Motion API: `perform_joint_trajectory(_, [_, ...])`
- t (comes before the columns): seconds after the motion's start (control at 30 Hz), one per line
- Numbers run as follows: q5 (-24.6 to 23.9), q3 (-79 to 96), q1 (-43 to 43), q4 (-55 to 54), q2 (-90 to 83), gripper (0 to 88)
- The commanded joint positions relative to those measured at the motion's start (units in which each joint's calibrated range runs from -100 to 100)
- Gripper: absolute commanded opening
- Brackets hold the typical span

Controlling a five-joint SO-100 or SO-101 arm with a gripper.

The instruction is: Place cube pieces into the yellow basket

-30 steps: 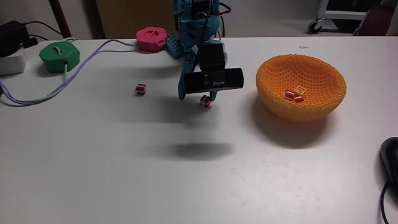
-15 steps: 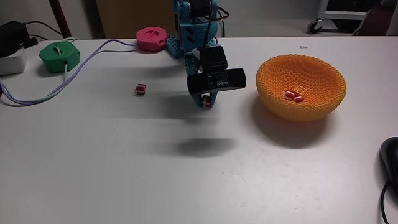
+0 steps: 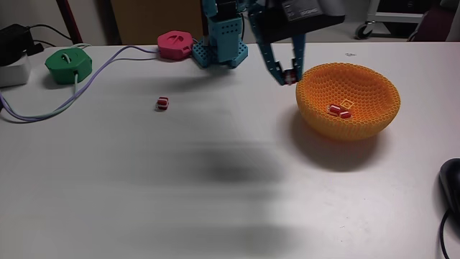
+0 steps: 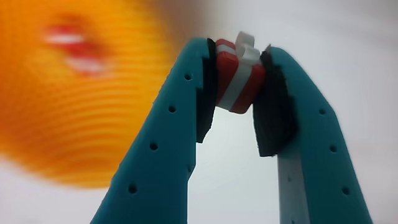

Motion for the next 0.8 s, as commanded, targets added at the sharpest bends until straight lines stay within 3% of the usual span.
perform_joint_trajectory(0.0, [-8.1,-3.4,-11.9,-3.6,1.1,0.0])
perform_joint_trajectory(0.23, [-14.6,-2.6,-22.3,-5.2,5.1,2.8])
perform_joint_trajectory(0.3, [-10.6,-1.6,-22.2,-8.2,5.2,30.7])
perform_joint_trajectory(0.4, [-7.9,-1.1,-21.4,-8.9,5.5,42.8])
perform_joint_trajectory(0.5, [-5.5,0.4,-19.6,-9.4,4.5,47.7])
perform_joint_trajectory(0.63, [1.7,1.0,-12.3,-9.2,1.2,50.8])
perform_joint_trajectory(0.77, [13.3,6.7,4.5,-10.9,-5.2,48.2])
